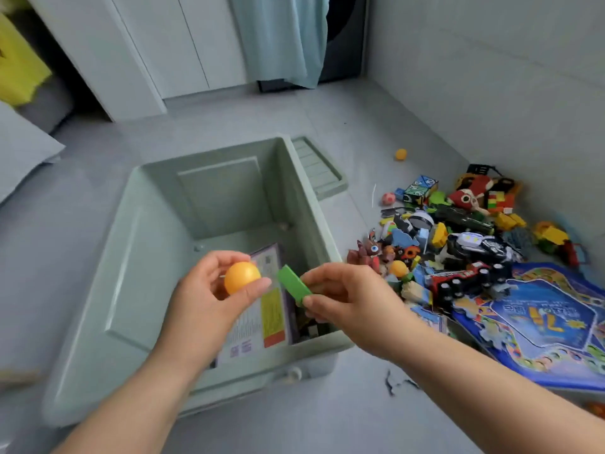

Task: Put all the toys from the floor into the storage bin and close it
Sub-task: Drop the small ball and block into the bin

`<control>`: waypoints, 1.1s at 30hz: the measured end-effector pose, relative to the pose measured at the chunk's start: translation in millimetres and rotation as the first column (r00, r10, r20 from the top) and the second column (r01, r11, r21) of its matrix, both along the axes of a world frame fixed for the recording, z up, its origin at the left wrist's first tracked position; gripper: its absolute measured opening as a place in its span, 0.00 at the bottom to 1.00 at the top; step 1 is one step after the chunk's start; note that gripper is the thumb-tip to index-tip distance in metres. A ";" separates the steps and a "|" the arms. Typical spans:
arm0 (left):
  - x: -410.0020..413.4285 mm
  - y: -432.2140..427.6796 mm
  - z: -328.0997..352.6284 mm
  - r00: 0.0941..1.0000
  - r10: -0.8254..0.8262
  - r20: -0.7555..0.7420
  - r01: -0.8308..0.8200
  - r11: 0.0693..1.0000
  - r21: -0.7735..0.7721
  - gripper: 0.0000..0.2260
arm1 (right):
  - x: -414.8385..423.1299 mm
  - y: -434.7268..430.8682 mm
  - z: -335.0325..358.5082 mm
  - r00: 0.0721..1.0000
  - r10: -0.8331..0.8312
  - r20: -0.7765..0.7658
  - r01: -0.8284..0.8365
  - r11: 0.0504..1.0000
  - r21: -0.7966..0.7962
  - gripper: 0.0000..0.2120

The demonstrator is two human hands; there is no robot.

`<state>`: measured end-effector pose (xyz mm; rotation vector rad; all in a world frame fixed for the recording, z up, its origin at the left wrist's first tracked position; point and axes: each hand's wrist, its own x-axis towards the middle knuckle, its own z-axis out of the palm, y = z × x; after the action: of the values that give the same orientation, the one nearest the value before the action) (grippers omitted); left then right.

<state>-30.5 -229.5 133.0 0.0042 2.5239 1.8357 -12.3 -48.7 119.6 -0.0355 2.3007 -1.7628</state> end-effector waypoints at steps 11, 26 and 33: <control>1.0 -13.2 -18.6 0.977 -0.211 0.040 0.201 0.964 0.176 0.23 | 7.6 -0.4 -3.2 0.999 0.022 -0.047 -0.011 0.975 0.223 0.12; 64.9 254.9 -188.0 0.506 -0.661 0.555 0.785 0.620 0.023 0.38 | 195.5 241.5 -214.1 0.727 -0.584 0.360 0.206 0.686 0.698 0.47; 101.4 278.6 -265.6 0.622 -0.565 0.542 0.756 0.614 -0.227 0.42 | 178.1 246.4 -257.8 0.873 -0.435 0.219 0.139 0.654 0.743 0.40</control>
<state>70.8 49.2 -132.6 0.4522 2.1047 0.8305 165.8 197.8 -138.2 0.7957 2.5899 -0.7301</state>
